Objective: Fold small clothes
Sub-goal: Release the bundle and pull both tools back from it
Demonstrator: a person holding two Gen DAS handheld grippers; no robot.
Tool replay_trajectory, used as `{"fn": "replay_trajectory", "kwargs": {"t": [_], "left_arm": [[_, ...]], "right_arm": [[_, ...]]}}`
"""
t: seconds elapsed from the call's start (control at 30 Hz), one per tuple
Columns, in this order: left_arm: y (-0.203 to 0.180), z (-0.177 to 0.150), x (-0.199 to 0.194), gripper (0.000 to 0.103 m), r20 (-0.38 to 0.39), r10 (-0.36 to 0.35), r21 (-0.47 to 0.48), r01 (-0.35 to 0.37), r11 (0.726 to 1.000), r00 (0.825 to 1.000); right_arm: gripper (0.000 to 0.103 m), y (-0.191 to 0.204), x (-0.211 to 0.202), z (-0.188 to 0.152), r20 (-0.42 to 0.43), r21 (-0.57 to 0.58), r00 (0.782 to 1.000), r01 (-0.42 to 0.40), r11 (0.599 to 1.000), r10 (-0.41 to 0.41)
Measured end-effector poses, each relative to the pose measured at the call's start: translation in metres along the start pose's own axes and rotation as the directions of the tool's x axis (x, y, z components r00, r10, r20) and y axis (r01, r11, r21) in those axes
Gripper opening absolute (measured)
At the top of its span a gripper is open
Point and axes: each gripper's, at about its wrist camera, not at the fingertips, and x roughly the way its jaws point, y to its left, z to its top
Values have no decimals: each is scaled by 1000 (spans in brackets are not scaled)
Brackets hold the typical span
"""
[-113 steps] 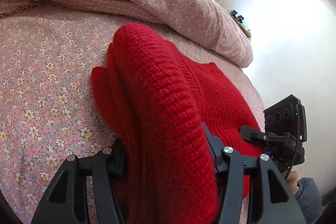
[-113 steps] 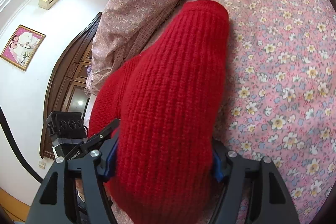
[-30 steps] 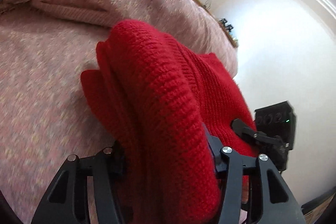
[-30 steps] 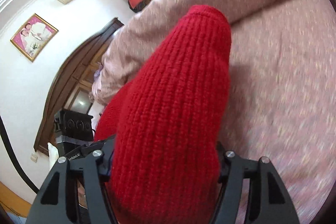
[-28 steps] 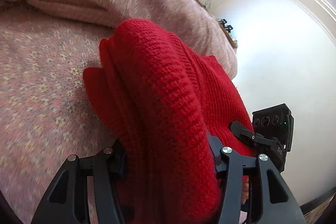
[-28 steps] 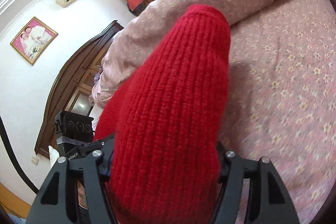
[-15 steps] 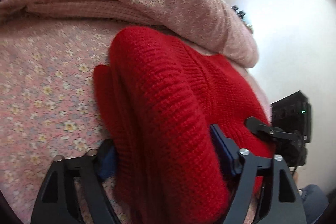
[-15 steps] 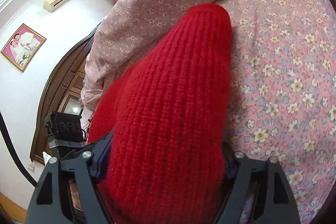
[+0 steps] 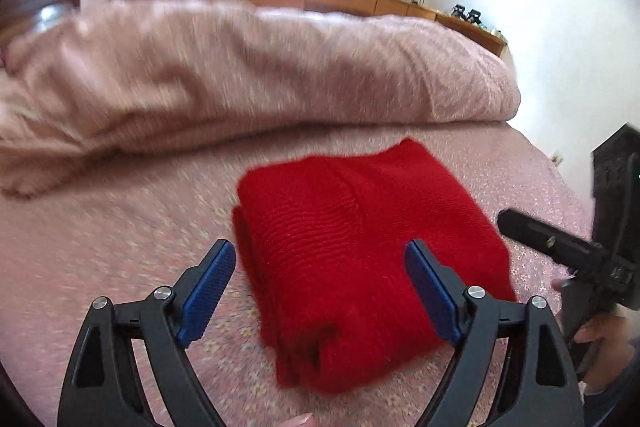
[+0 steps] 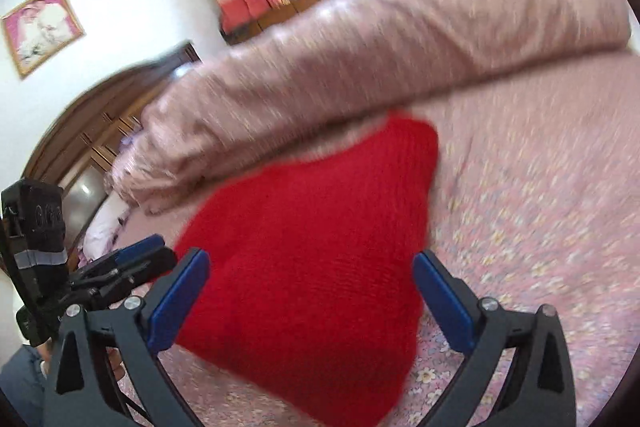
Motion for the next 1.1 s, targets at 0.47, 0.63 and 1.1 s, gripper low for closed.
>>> {"fn": "replay_trajectory", "kwargs": {"t": [0.47,0.63,1.1], "left_arm": [[-60,-32,-113,95,252,85,105,-114,988,964],[-58,-65,-76,95,193,107,109,-129,986,975],[-35,-92,12,95,84,102,128,-113,985,991]], "right_arm": [[103,61,-152,-46,318,-287,947,137,948,-41],[103,36,-151,-83,317,-248,946,151,957,-67],[103,12,-44,-85,108,-229,966,254,940,-235]]}}
